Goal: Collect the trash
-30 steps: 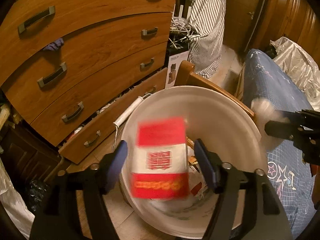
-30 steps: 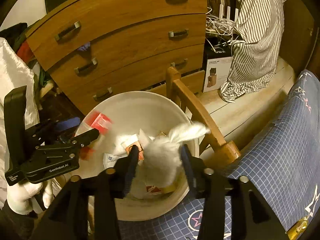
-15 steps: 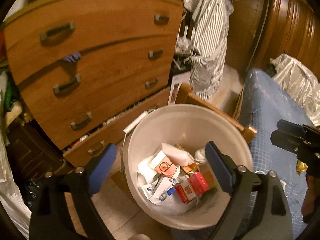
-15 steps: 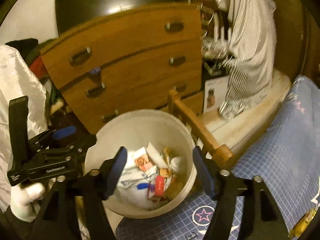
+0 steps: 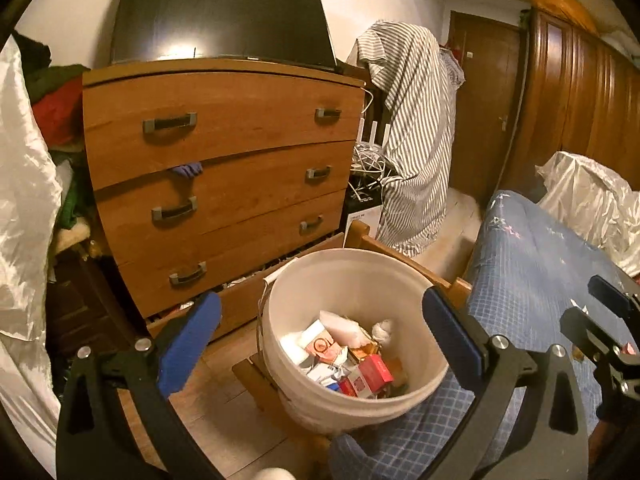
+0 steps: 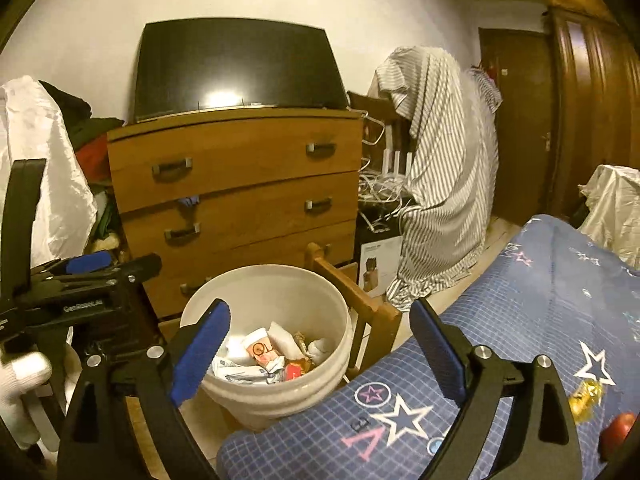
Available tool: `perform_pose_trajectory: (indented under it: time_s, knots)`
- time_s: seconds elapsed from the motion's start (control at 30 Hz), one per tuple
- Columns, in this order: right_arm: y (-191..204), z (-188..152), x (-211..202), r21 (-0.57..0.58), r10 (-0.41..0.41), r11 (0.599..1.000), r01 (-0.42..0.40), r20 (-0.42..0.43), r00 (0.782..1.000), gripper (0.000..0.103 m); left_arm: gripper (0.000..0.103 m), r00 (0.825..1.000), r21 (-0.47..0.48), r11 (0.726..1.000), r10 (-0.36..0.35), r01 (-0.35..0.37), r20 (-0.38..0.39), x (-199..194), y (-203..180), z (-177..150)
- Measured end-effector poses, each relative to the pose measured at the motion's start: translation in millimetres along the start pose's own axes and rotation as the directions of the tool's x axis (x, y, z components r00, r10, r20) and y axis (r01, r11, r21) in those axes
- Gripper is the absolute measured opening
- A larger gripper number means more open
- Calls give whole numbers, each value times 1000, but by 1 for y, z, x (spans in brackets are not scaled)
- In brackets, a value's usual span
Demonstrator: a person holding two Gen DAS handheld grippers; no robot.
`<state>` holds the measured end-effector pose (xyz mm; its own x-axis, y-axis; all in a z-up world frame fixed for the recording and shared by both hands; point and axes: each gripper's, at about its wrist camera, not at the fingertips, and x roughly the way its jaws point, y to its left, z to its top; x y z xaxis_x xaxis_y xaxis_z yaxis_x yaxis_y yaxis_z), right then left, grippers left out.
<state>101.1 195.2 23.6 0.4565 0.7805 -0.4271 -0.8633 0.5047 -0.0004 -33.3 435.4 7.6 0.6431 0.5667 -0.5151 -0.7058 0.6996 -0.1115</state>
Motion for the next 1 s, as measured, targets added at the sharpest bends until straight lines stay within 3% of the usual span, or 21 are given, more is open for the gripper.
perform_pose_trajectory:
  time_s: [0.3,0.77,1.0]
  knots:
    - [-4,-12,-41,29,-13,1000,12,12,1000,94,97,999,32,999,41,-41,19,-31,-18,-13]
    - [-6,-19,-75,38,-12,999,12,18,1000,95,97,1000,6,1000,2,-2,-19,-64,-22,-38]
    - [-10,-24,-83,51,-4,999,3,10,1000,95,97,999,9,999,32,-32,40,-87,-26,-49]
